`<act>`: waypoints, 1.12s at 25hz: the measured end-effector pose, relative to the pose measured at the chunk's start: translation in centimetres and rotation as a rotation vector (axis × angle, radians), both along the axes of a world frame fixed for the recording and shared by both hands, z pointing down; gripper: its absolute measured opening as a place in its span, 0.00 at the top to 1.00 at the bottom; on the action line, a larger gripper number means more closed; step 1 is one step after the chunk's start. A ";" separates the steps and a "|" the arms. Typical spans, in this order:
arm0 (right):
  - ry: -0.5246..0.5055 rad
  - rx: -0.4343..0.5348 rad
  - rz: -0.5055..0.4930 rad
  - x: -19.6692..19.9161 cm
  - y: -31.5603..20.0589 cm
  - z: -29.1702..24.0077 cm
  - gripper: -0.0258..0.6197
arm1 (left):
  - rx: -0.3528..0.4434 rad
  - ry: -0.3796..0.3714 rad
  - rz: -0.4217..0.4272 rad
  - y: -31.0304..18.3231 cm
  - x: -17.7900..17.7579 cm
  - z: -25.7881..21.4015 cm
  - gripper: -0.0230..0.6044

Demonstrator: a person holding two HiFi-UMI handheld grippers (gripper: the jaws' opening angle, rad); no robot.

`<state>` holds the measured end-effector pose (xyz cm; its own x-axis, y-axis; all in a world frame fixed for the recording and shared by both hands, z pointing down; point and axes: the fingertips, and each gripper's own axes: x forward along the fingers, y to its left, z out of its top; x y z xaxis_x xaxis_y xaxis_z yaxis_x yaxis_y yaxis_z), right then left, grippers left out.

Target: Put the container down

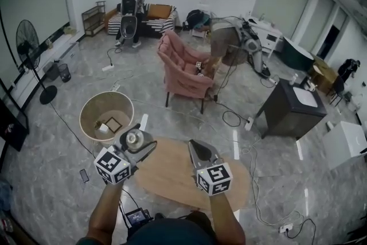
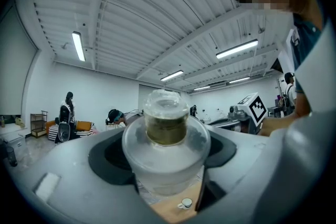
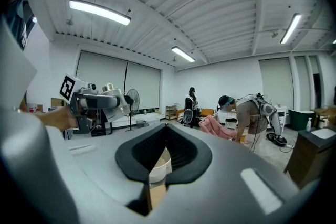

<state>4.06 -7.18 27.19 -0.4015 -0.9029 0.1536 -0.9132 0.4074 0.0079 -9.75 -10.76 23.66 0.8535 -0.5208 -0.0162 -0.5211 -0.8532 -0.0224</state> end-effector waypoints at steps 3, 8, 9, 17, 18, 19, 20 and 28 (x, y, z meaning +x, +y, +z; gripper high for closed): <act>0.002 -0.008 -0.010 -0.3 -1.4 0.3 0.95 | -0.005 -0.002 -0.006 -1.4 -0.5 0.4 0.43; 0.000 -0.025 -0.029 -0.2 -4.4 1.7 0.95 | -0.014 -0.019 -0.031 -4.5 -0.7 1.8 0.43; -0.004 -0.031 -0.034 -0.2 -5.2 2.1 0.95 | -0.019 -0.024 -0.039 -5.2 -0.7 2.2 0.43; -0.012 -0.062 -0.093 -0.1 -11.0 3.2 0.95 | -0.042 -0.025 -0.092 -9.8 -1.0 3.7 0.43; -0.011 -0.066 -0.099 0.0 -11.6 3.4 0.95 | -0.043 -0.022 -0.097 -10.3 -0.9 3.9 0.43; -0.010 -0.070 -0.104 0.1 -12.2 3.7 0.95 | -0.045 -0.020 -0.101 -10.9 -0.8 4.2 0.43; -0.009 -0.074 -0.109 0.1 -12.9 4.0 0.95 | -0.049 -0.021 -0.105 -11.5 -0.7 4.6 0.43; -0.013 -0.132 -0.135 0.2 -16.5 8.4 0.95 | -0.116 -0.053 -0.130 -15.1 -0.2 10.6 0.43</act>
